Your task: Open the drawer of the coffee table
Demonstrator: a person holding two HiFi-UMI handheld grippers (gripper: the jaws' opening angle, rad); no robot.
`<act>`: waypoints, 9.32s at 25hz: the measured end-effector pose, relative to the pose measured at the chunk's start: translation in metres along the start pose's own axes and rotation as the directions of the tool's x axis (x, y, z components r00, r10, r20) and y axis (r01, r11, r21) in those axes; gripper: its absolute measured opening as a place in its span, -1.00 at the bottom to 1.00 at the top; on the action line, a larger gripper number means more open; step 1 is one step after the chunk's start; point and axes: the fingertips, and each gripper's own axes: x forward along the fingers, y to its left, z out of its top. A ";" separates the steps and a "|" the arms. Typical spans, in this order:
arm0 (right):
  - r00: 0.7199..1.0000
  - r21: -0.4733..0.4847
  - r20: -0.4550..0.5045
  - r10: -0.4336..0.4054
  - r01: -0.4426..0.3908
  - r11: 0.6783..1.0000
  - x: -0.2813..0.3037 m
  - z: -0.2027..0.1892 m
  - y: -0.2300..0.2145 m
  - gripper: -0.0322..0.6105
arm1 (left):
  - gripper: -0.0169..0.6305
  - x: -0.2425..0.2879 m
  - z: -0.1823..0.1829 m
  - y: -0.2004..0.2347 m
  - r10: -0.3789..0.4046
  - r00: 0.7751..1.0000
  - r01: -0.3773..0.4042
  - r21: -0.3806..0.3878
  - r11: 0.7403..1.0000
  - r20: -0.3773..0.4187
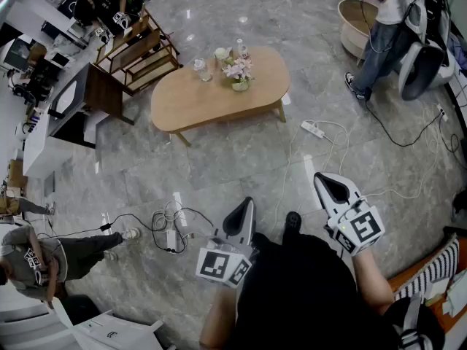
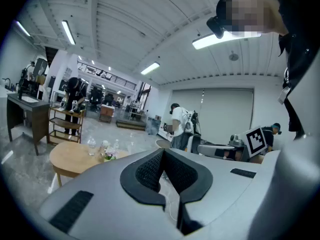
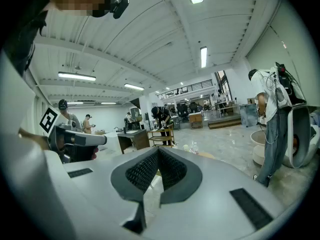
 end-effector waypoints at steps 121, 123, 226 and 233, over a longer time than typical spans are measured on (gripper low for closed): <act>0.854 -0.131 -0.511 -0.095 0.032 0.991 0.493 -0.460 -0.328 -0.86 | -0.91 0.393 -0.459 0.527 0.146 0.881 -0.272 -0.228 0.935 -0.450; 0.847 -0.133 -0.521 -0.104 0.039 0.990 0.502 -0.473 -0.338 -0.86 | -0.91 0.403 -0.471 0.541 0.139 0.875 -0.262 -0.210 0.942 -0.464; 0.679 -0.246 -0.681 -0.276 0.143 0.959 0.444 -0.588 -0.307 -0.43 | 0.15 0.362 -0.564 0.562 0.233 0.739 -0.360 -0.078 0.930 -0.633; 0.663 -0.257 -0.692 -0.286 0.144 0.956 0.434 -0.595 -0.305 -0.44 | 0.15 0.355 -0.573 0.554 0.228 0.727 -0.366 -0.085 0.927 -0.647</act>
